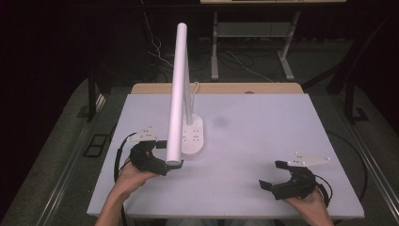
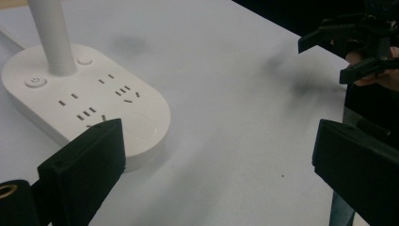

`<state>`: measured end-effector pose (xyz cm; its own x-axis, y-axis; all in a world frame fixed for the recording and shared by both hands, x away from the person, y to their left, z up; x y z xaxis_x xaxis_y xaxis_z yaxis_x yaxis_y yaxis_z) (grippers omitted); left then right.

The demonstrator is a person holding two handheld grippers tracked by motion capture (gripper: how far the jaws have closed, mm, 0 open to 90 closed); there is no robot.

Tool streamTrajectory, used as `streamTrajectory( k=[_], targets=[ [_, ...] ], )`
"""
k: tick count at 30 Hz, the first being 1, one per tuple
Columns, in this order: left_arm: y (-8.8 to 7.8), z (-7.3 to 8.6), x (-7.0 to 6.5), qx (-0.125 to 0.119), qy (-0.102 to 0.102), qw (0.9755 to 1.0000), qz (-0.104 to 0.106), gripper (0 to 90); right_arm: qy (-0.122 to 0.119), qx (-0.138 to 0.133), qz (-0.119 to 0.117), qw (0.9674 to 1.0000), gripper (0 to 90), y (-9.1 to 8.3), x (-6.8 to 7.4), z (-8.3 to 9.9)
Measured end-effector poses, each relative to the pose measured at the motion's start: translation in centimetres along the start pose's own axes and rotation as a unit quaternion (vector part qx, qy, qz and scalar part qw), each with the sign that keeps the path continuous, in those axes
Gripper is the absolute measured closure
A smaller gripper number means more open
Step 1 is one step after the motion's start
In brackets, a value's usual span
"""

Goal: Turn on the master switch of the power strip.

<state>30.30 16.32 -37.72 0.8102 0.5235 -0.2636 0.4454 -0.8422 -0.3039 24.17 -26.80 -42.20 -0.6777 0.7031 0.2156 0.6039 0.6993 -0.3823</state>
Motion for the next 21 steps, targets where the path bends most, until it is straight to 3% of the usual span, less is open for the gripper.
streamTrajectory(
  k=[21],
  targets=[
    [0.6,-2.4,2.1,0.015,0.003,0.9998,-0.011,3.6,-0.001,0.004,0.000,1.0000,0.1,0.1,0.0,0.1]
  ],
)
Point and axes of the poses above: each handheld gripper's, and its own axes: y roughly forward along the jaws, z roughly out of its underside, x roughly to its left, the point moved 1 cm from there along y, roughly forward along the jaws, and after that the axes turned 13 degrees about -x, right-handed, at the moved point
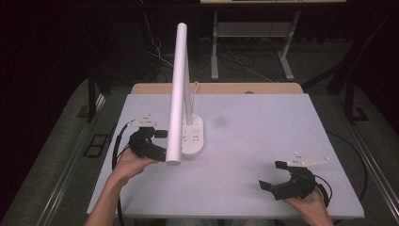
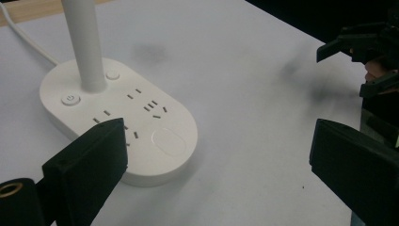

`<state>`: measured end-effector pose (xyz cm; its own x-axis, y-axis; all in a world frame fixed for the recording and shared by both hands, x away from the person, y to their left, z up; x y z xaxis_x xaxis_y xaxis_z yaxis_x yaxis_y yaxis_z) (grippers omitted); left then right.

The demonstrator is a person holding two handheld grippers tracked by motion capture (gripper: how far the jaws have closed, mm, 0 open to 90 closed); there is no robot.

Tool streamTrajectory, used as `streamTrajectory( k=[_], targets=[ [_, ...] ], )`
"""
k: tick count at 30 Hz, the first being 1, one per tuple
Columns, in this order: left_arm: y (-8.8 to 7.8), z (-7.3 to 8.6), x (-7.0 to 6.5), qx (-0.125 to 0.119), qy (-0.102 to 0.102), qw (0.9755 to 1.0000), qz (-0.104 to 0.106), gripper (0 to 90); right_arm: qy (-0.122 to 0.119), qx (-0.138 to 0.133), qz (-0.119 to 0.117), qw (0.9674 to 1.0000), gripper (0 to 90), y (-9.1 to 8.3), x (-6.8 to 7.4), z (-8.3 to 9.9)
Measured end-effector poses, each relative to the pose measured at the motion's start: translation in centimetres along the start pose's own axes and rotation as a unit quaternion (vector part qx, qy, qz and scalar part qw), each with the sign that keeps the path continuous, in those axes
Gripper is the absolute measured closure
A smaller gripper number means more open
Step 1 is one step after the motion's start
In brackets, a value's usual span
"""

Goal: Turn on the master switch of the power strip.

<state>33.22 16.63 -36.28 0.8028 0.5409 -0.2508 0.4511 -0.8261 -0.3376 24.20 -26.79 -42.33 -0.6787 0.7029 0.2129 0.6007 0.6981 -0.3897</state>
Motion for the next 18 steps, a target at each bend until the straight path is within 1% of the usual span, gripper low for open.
streamTrajectory(
  k=[6,8,9,12,15,18],
  targets=[
    [0.2,-0.4,0.8,0.009,0.000,0.9999,-0.006,3.9,0.001,0.000,0.000,1.0000,0.1,-0.1,0.0,0.0],
    [0.2,-0.6,1.0,0.007,-0.004,0.9999,-0.009,3.9,0.001,0.000,0.000,1.0000,0.1,-0.1,0.0,0.0],
    [0.3,-0.7,1.2,0.009,-0.002,0.9999,-0.009,4.0,0.001,0.000,0.000,1.0000,0.1,-0.1,0.0,0.0],
    [0.3,-1.1,1.5,0.010,-0.003,0.9998,-0.015,4.0,0.001,0.001,0.000,1.0000,0.1,-0.1,0.0,0.0],
    [0.3,-1.6,1.8,0.010,-0.003,0.9999,-0.014,4.0,0.001,0.000,0.000,1.0000,0.1,-0.1,0.0,0.0],
    [0.4,-2.1,2.2,0.016,0.000,0.9997,-0.016,4.1,0.001,0.001,0.000,1.0000,0.1,-0.1,0.0,0.0]
  ],
)
Point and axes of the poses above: each handheld gripper's, and its own axes: y roughly forward along the jaws, z roughly out of its underside, x roughly to its left, the point moved 1 cm from there along y, roughly forward along the jaws, and after that the axes turned 13 degrees about -x, right-handed, at the moved point
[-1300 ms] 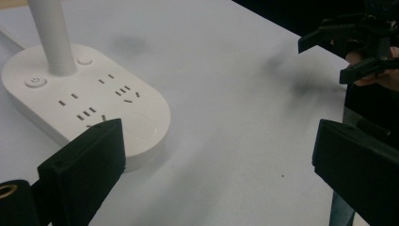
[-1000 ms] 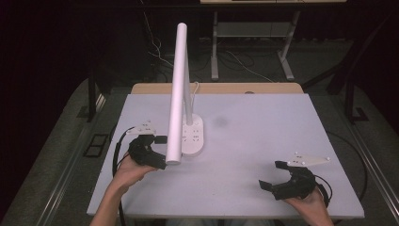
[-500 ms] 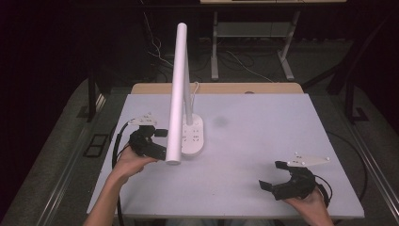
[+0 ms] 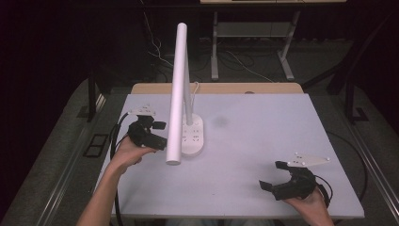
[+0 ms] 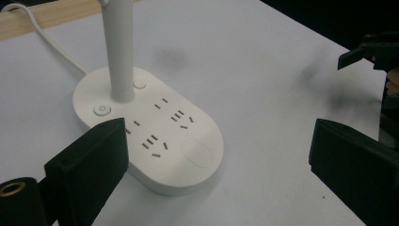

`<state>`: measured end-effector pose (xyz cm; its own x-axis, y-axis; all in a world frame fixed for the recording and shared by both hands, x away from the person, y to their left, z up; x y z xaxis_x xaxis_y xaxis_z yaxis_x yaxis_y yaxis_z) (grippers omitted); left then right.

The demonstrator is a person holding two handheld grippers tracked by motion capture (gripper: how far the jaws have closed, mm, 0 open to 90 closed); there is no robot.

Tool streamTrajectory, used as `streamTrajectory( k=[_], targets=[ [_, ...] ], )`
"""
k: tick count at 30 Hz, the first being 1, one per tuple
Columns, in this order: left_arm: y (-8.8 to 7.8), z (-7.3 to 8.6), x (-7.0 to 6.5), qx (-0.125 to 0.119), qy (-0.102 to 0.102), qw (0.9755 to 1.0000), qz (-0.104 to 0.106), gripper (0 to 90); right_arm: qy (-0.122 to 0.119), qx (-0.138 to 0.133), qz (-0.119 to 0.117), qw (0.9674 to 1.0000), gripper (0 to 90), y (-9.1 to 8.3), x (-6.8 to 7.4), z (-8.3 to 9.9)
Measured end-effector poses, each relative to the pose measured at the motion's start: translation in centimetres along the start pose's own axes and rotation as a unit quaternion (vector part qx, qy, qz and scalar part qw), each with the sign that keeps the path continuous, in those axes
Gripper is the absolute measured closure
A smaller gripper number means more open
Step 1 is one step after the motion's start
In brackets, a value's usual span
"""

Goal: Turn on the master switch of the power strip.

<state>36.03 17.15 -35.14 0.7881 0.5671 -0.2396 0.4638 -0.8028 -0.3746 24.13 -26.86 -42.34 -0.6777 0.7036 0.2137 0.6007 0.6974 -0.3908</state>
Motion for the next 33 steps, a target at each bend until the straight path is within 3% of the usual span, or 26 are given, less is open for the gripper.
streamTrajectory(
  k=[21,33],
  targets=[
    [1.4,-2.4,2.5,0.026,0.014,0.9994,-0.017,4.5,-0.001,0.002,-0.001,1.0000,0.1,0.0,0.0,0.1],
    [2.1,-2.5,4.5,0.020,-0.008,0.9992,-0.035,4.6,-0.003,0.000,0.000,1.0000,0.1,0.0,-0.1,0.1]
  ],
)
Point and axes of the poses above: each handheld gripper's, and its own axes: y roughly forward along the jaws, z roughly out of its underside, x roughly to its left, the point moved 1 cm from there along y, roughly forward along the jaws, and after that the axes turned 13 degrees about -x, right-handed, at the moved point
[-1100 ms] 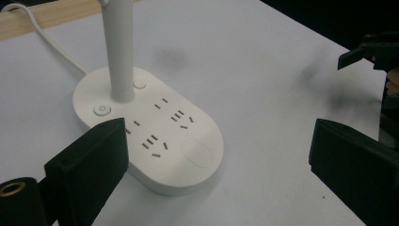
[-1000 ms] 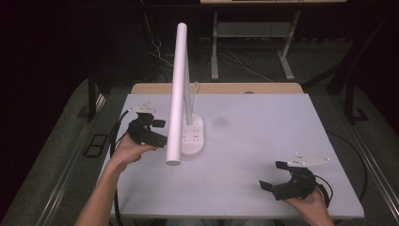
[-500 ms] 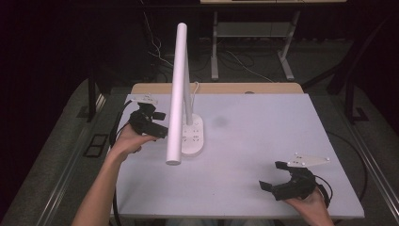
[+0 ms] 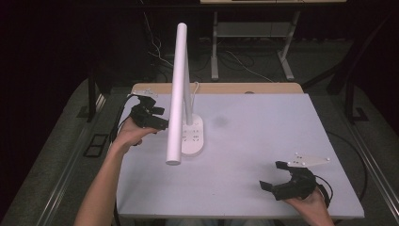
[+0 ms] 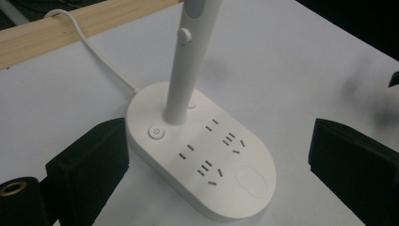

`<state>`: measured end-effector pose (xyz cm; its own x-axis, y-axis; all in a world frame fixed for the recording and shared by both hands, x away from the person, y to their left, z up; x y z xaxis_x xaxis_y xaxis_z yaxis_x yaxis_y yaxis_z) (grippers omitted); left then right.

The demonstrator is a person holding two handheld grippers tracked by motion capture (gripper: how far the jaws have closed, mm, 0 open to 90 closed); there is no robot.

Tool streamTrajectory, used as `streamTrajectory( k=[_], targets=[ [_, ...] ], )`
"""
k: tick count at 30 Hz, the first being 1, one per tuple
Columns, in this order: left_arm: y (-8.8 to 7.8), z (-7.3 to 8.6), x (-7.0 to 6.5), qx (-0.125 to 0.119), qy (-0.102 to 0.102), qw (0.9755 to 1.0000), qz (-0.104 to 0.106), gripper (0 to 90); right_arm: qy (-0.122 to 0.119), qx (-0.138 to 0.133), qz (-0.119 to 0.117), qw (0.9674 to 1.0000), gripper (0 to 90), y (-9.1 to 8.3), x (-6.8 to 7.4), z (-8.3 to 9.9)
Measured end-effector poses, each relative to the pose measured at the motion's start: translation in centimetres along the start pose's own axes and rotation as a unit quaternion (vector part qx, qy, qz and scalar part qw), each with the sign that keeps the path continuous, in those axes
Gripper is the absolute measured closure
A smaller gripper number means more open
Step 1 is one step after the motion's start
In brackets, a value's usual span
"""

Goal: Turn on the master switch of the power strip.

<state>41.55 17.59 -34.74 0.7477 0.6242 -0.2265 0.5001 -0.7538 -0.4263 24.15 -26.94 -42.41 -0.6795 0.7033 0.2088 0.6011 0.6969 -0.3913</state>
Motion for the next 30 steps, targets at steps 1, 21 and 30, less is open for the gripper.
streamTrajectory(
  k=[1,21,30],
  targets=[
    [0.1,0.0,0.2,-0.002,-0.002,1.0000,-0.002,4.8,0.000,0.000,0.000,1.0000,0.1,0.0,0.0,0.0],
    [1.5,0.9,3.4,-0.023,-0.045,0.9977,-0.045,8.8,0.001,0.002,-0.001,1.0000,0.1,0.0,-0.1,0.0],
    [2.7,1.5,4.2,-0.013,-0.076,0.9961,-0.044,13.8,-0.001,0.003,-0.002,1.0000,0.1,-0.1,-0.1,0.0]
  ],
)
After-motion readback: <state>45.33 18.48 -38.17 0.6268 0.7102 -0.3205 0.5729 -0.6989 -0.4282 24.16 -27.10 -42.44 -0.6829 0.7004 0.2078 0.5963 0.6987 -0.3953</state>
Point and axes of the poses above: each handheld gripper's, and its own axes: y roughly forward along the jaws, z roughly out of its underside, x roughly to its left, the point moved 1 cm from there along y, roughly forward along the jaws, and after that the axes turned 13 degrees about -x, right-handed, at the moved point
